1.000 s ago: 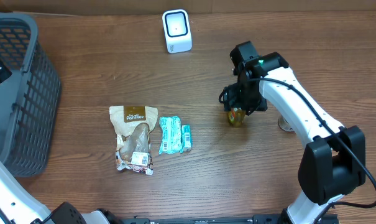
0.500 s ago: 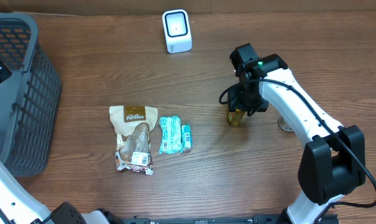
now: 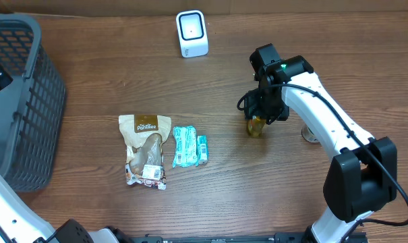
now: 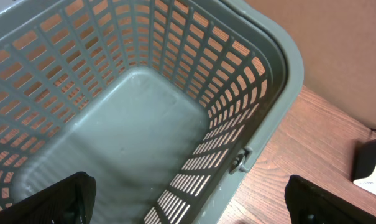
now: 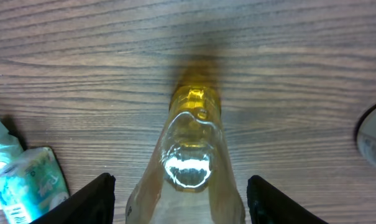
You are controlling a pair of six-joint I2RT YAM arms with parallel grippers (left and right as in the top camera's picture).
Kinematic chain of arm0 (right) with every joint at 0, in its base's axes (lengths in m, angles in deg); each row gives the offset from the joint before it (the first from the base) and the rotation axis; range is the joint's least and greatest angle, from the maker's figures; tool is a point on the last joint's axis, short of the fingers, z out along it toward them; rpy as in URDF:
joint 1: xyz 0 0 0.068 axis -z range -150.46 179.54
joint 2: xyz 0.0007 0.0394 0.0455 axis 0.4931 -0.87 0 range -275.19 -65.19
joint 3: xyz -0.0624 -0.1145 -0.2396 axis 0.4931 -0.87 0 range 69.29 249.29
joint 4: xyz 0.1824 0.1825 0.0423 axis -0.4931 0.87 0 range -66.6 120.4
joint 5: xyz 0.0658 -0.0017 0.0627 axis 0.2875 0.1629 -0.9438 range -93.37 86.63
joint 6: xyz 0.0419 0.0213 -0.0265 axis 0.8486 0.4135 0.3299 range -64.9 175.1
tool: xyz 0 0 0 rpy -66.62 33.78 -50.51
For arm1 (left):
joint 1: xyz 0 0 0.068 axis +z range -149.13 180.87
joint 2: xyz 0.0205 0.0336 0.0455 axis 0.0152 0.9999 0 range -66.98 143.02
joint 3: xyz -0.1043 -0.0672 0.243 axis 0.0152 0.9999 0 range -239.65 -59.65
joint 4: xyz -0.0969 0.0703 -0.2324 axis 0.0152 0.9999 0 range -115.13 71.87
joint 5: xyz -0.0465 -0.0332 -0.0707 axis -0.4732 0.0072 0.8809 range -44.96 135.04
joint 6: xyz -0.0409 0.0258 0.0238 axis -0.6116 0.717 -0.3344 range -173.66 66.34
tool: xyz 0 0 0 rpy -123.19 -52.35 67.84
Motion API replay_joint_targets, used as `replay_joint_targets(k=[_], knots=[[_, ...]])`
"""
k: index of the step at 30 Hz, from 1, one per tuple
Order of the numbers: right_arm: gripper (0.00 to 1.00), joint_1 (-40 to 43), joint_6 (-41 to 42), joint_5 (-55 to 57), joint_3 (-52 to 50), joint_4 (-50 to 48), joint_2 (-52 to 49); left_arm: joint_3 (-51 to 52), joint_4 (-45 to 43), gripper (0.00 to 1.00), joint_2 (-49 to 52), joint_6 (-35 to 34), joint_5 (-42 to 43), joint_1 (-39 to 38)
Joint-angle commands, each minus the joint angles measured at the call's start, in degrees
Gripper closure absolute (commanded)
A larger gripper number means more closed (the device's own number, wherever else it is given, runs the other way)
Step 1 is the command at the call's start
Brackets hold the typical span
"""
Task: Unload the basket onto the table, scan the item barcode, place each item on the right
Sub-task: 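Lower the right gripper around the yellow bottle and close it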
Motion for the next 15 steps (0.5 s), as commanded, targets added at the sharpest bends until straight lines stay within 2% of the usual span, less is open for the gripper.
replay_joint_targets(k=[1, 4, 11, 15], knots=[[0.39, -0.2, 1.9, -0.5, 1.4, -0.2, 0.5, 0.3, -0.2, 0.00, 0.2, -0.4, 0.6, -0.1], [0.50, -0.2, 1.9, -0.1, 1.4, -0.2, 0.5, 0.3, -0.2, 0.00, 0.2, -0.4, 0.6, -0.1], [0.51, -0.2, 0.5, 0.0, 1.4, -0.3, 0.5, 0.3, -0.2, 0.00, 0.2, -0.4, 0.6, -0.1], [0.60, -0.2, -4.0, 0.0, 1.4, -0.3, 0.5, 0.3, -0.2, 0.00, 0.2, -0.4, 0.6, -0.1]])
